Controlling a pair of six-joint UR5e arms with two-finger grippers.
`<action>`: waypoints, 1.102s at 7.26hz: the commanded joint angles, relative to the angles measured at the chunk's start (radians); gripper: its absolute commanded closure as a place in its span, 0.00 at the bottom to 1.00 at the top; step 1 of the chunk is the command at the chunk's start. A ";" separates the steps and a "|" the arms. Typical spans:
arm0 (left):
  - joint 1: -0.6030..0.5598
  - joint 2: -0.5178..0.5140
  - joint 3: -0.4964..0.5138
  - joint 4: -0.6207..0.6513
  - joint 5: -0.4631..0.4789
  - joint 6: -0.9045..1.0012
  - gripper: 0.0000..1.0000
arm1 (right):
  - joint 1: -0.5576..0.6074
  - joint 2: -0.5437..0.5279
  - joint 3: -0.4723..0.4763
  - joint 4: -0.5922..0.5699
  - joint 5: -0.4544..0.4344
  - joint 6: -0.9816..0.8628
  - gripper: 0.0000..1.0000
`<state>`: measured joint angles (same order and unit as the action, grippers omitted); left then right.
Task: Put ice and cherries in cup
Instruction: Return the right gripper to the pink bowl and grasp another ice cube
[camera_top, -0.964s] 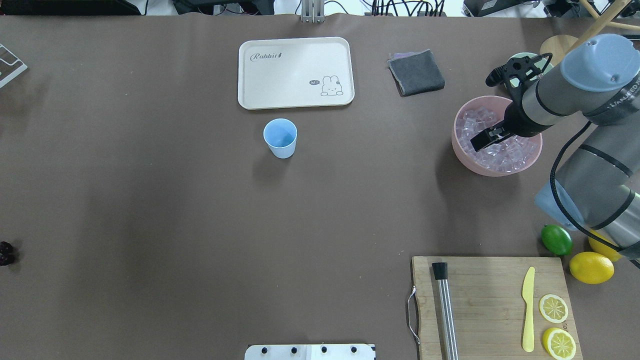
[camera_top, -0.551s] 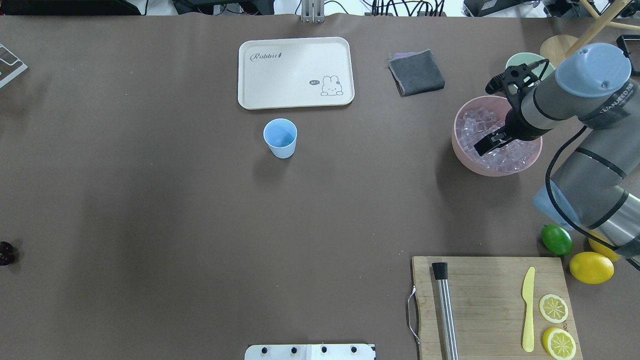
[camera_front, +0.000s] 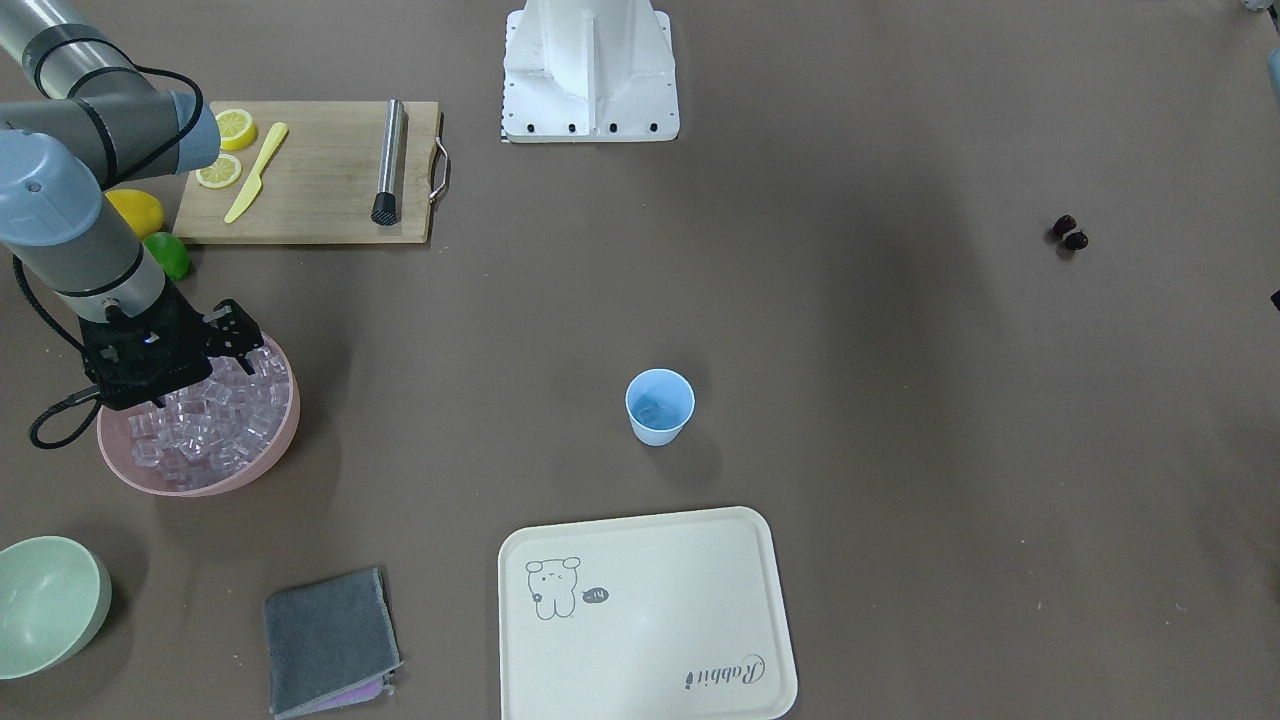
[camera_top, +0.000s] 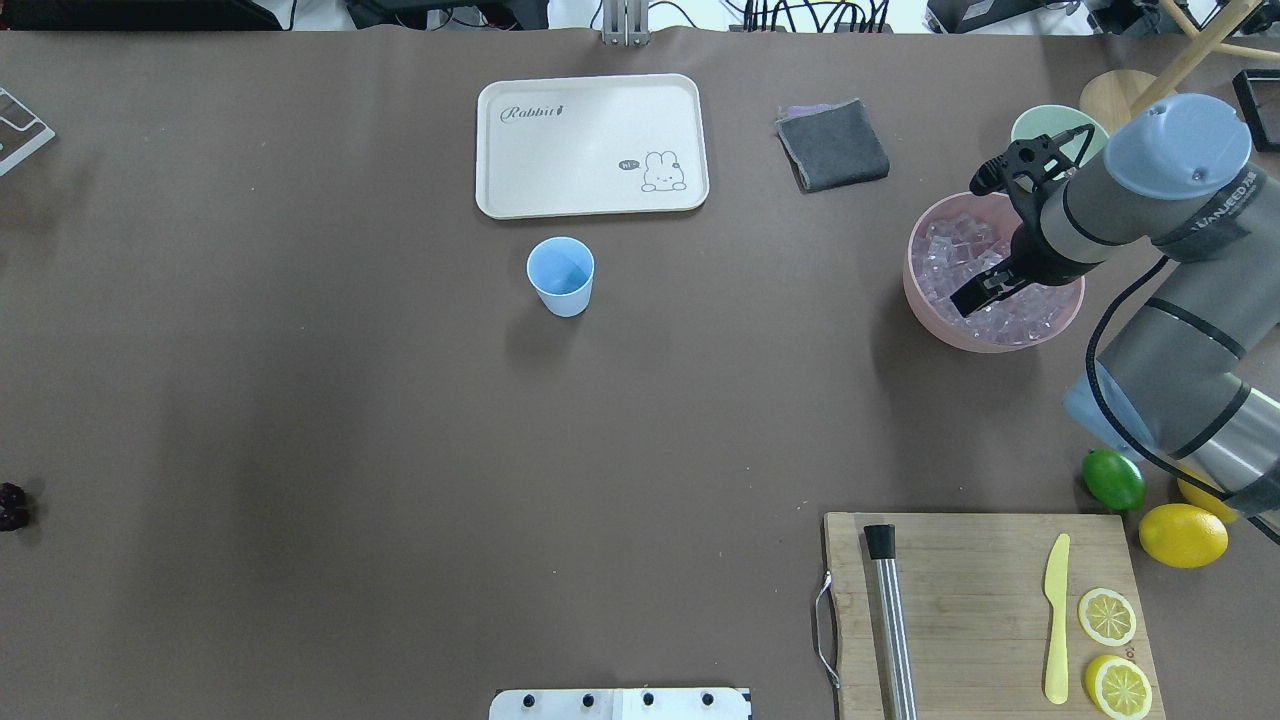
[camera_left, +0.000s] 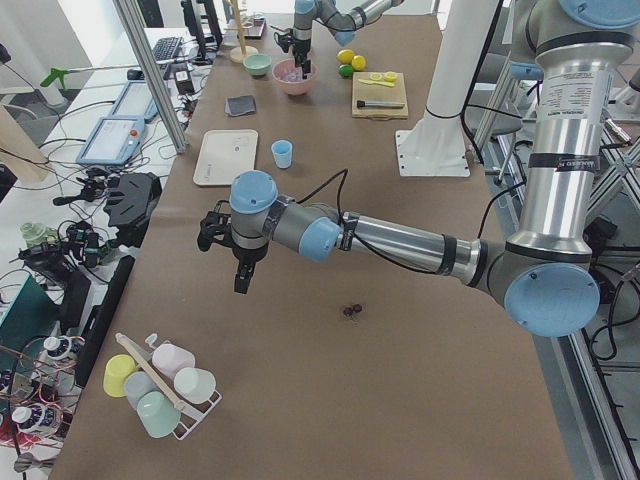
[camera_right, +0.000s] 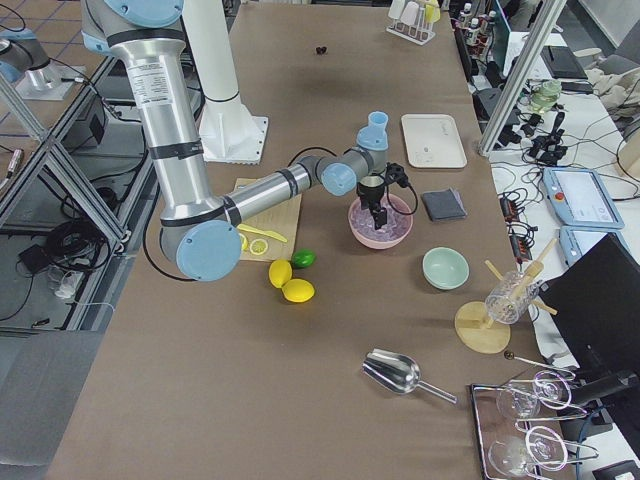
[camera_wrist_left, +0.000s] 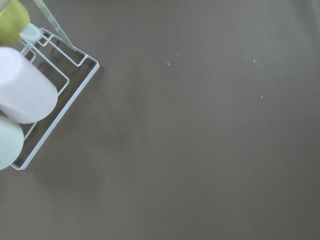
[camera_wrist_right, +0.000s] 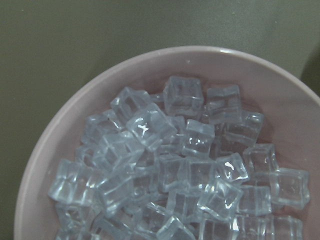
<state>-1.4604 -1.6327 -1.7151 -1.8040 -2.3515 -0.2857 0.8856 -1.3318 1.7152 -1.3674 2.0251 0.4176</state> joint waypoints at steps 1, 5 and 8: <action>0.000 -0.001 0.002 0.000 0.000 0.002 0.02 | -0.026 0.002 -0.011 0.001 -0.003 0.004 0.05; 0.000 0.001 -0.004 0.000 0.000 0.007 0.02 | -0.024 0.003 -0.011 0.001 -0.002 -0.029 0.76; 0.000 0.004 -0.003 -0.002 0.000 0.007 0.02 | -0.022 -0.007 0.000 0.001 -0.005 -0.030 0.95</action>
<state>-1.4604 -1.6299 -1.7196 -1.8053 -2.3523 -0.2795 0.8633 -1.3333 1.7115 -1.3666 2.0217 0.3881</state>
